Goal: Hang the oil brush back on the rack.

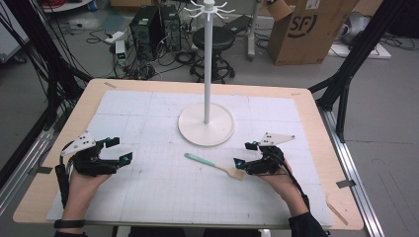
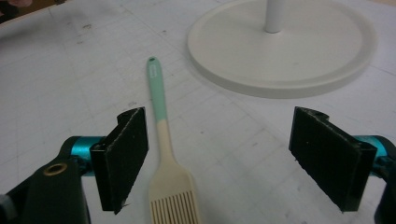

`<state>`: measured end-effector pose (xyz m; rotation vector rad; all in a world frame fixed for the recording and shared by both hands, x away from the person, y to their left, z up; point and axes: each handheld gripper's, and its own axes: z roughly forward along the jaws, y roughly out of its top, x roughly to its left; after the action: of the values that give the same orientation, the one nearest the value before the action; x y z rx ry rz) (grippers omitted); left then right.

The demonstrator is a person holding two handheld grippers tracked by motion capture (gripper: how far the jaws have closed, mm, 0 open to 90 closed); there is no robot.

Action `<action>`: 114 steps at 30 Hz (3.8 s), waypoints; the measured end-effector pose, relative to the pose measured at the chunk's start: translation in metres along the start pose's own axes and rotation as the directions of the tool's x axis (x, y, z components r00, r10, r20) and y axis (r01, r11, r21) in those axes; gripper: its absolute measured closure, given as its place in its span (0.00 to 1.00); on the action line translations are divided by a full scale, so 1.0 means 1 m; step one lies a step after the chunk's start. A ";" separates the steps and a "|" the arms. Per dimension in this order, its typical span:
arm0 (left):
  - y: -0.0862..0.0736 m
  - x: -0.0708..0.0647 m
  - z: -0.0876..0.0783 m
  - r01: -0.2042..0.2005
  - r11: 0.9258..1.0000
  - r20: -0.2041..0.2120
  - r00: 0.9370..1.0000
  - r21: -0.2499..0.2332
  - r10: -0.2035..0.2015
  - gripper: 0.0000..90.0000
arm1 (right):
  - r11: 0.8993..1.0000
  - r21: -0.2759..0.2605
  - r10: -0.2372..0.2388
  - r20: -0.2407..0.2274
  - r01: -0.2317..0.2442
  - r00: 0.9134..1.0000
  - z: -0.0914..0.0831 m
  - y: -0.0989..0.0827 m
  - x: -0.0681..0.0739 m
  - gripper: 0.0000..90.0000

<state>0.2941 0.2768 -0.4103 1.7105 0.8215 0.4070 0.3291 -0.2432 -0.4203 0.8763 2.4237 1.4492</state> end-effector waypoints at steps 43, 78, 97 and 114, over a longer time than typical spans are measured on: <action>-0.001 -0.001 0.004 0.009 1.000 0.006 1.000 0.021 -0.009 0.19 | 0.963 0.221 -0.143 -0.058 0.152 0.988 0.063 0.003 0.036 0.81; -0.002 -0.001 0.003 0.008 1.000 0.006 1.000 0.026 -0.008 0.19 | 0.993 0.079 -0.084 -0.029 0.087 0.996 0.030 0.008 0.028 0.92; -0.001 -0.001 0.001 0.012 1.000 0.012 1.000 0.012 -0.012 0.19 | 0.997 -0.061 -0.052 0.032 0.054 0.998 -0.041 0.048 0.010 0.92; -0.001 0.000 0.000 0.010 1.000 0.018 1.000 0.010 -0.010 0.19 | 0.981 -0.166 -0.082 0.096 0.097 0.992 -0.103 0.122 -0.001 0.92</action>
<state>0.2939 0.2764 -0.4111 1.7167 0.8198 0.3805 0.3322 -0.2775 -0.2646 0.7660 2.2069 1.5240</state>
